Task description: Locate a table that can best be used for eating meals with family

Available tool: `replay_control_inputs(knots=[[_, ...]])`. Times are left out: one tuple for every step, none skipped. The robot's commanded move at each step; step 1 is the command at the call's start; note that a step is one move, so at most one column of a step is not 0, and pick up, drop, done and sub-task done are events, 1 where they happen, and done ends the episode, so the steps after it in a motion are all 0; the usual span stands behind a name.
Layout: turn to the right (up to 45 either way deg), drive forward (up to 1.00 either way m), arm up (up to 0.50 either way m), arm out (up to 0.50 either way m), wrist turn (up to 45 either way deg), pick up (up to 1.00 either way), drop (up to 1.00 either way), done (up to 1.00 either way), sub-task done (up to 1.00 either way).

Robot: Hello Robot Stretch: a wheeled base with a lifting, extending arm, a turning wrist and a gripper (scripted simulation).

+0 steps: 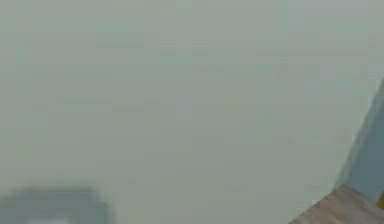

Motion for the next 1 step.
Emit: replay_control_inputs(knots=[[-45.0, 0.00, 0.00, 0.00, 0.0, 0.00, 0.00, 0.00, 0.00]])
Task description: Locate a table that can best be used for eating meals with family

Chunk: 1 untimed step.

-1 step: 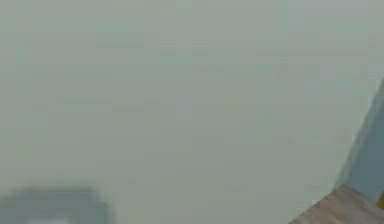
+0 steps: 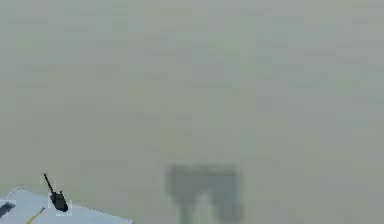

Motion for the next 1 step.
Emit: replay_control_inputs(knots=[[-45.0, 0.00, 0.00, 0.00, 0.0, 0.00, 0.00, 0.00, 0.00]])
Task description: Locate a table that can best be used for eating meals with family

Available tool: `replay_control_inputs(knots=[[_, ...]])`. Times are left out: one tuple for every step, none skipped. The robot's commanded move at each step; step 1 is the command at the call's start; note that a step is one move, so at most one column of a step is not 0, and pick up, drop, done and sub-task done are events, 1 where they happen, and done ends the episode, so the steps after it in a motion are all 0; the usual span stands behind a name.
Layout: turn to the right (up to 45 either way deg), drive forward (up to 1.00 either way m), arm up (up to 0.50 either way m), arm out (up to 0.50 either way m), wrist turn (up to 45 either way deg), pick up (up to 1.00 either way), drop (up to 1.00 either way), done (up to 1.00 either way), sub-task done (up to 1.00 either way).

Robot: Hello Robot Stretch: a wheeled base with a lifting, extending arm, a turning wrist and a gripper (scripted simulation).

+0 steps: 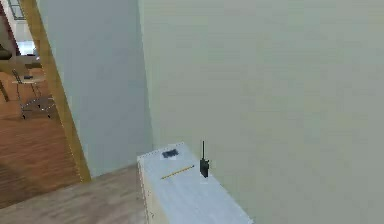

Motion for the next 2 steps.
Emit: replay_control_inputs(knots=[[-45.0, 0.00, 0.00, 0.00, 0.0, 0.00, 0.00, 0.00, 0.00], [-27.0, 0.00, 0.00, 0.00, 0.0, 0.00, 0.00, 0.00, 0.00]])
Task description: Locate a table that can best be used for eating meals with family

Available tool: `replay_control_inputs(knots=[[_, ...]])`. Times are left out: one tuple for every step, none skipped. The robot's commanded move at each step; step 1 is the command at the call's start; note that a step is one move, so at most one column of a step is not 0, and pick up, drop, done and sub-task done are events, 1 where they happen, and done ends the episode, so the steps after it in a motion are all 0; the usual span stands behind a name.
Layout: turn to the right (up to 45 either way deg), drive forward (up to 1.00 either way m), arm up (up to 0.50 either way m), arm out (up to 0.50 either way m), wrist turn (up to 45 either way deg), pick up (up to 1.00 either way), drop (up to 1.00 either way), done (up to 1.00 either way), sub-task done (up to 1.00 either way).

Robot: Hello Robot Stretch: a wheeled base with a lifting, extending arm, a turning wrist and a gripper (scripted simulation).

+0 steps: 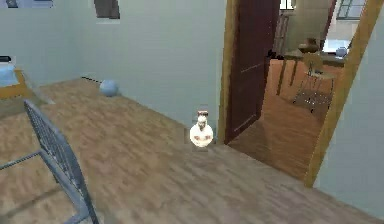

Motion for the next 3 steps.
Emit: replay_control_inputs(knots=[[0.0, 0.40, 0.00, 0.00, 0.0, 0.00, 0.00, 0.00, 0.00], [36.0, 0.00, 0.00, 0.00, 0.0, 0.00, 0.00, 0.00, 0.00], [0.0, 0.30, 0.00, 0.00, 0.0, 0.00, 0.00, 0.00, 0.00]])
